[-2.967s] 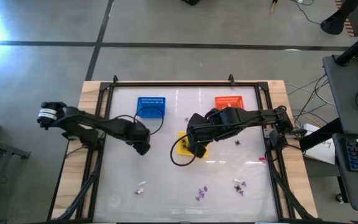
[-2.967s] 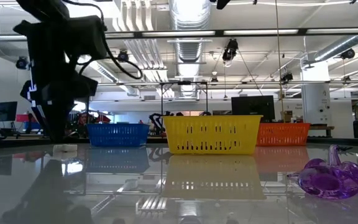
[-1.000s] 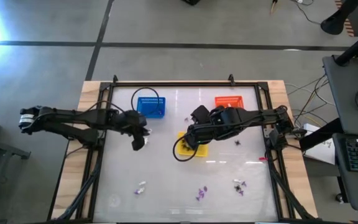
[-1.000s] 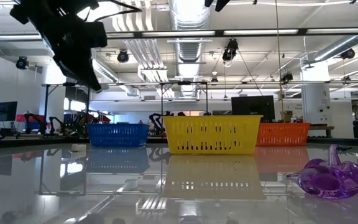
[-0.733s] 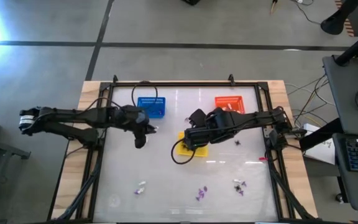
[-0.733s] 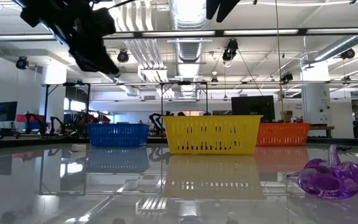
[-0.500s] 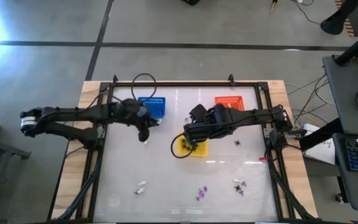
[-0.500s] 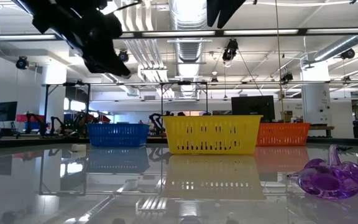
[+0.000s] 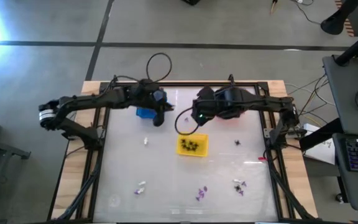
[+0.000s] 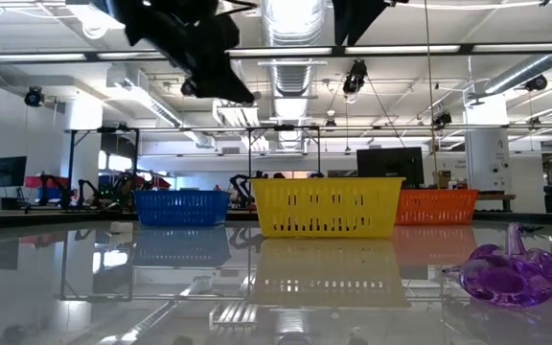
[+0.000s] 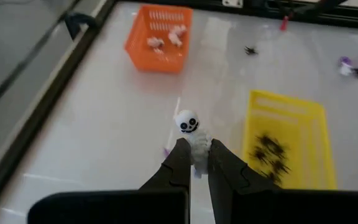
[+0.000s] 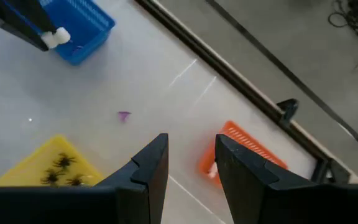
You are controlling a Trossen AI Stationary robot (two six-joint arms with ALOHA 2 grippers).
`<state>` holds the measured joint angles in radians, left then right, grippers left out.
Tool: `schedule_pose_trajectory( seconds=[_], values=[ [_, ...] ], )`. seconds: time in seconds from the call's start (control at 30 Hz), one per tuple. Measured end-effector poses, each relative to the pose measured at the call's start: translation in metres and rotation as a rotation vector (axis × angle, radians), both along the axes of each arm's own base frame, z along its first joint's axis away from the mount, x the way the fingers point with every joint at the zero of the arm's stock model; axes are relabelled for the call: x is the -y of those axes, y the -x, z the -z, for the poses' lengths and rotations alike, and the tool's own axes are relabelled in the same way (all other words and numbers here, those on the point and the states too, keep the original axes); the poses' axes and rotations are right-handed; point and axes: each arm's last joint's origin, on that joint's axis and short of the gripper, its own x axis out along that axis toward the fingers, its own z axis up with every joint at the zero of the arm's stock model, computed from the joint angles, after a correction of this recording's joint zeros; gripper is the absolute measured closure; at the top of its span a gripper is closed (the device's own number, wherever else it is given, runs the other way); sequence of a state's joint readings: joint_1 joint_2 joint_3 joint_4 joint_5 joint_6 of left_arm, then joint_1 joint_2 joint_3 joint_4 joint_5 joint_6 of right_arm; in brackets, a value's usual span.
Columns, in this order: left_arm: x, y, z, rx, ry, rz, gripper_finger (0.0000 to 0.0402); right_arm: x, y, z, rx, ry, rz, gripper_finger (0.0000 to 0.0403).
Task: Sort Halloween decoration
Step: Put the white skeleton toy into the orange bin
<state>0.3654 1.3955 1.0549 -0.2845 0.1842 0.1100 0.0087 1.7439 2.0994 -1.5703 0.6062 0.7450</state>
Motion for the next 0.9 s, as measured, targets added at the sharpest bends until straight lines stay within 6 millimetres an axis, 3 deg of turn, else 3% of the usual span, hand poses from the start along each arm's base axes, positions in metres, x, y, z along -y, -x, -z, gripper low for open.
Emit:
schedule_pose_trajectory(
  seconds=[0.23,0.53,0.7,0.9],
  values=[
    [-0.035,-0.026,0.0,-0.008,-0.002,0.006,0.0401,0.016,0.033,-0.012,0.009,0.055,0.053,0.0278],
    [-0.067,-0.05,-0.006,0.013,0.034,0.064,0.0401,0.022,0.054,0.017,-0.026,0.036,0.077,0.028],
    [-0.078,-0.057,-0.012,0.038,0.048,0.081,0.0401,0.036,0.057,0.021,0.226,-0.002,0.018,0.0291],
    [-0.084,-0.057,-0.016,0.046,0.039,0.07,0.0401,0.069,0.069,0.03,0.579,-0.103,-0.026,0.0295]
  ],
)
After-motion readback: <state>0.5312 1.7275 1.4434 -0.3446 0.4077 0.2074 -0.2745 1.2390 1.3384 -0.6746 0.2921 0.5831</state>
